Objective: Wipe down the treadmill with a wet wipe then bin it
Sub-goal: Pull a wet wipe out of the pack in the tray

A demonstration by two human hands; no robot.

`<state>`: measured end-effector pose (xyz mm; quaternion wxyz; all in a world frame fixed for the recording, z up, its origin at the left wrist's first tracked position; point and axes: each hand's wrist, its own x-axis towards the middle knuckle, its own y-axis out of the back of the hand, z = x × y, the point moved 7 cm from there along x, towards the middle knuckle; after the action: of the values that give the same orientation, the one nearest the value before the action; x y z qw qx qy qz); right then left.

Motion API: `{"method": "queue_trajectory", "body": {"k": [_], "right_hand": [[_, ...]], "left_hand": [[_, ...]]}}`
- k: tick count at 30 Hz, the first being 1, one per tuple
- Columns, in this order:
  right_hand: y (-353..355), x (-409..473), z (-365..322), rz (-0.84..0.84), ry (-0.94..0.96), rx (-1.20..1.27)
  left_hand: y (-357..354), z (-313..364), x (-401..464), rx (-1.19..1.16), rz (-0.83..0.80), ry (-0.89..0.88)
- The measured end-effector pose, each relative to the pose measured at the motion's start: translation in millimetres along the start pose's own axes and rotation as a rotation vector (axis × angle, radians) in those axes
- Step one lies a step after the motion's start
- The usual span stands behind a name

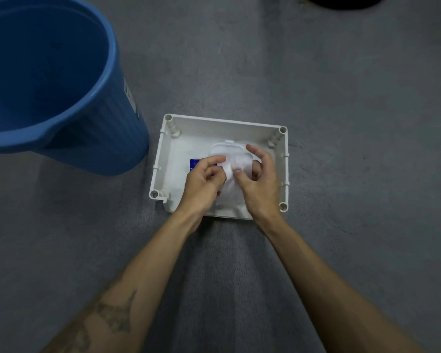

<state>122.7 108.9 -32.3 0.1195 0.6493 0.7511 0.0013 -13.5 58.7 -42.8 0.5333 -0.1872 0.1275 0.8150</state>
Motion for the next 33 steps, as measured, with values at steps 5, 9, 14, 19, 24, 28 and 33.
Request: {"method": "queue_trajectory", "body": {"k": [5, 9, 14, 19, 24, 28, 33], "right_hand": [[-3, 1, -1, -0.012, 0.002, -0.103], [3, 0, 1, 0.01, -0.013, -0.17], [9, 1, 7, 0.034, -0.035, -0.286], [5, 0, 5, 0.067, -0.03, -0.125], [9, 0, 1, 0.142, -0.002, -0.055], [11, 1, 5, 0.162, -0.019, -0.034], [12, 2, 11, 0.182, -0.068, -0.047]], "left_hand": [[0, 3, -3, -0.007, 0.067, -0.063], [8, 3, 1, -0.038, 0.101, -0.067], [14, 3, 6, -0.064, 0.071, -0.067], [7, -13, 9, -0.118, 0.035, 0.041], [2, -12, 8, -0.147, 0.014, 0.059], [0, -13, 4, -0.1, -0.043, 0.057], [5, -10, 5, -0.069, -0.035, -0.022]]}}
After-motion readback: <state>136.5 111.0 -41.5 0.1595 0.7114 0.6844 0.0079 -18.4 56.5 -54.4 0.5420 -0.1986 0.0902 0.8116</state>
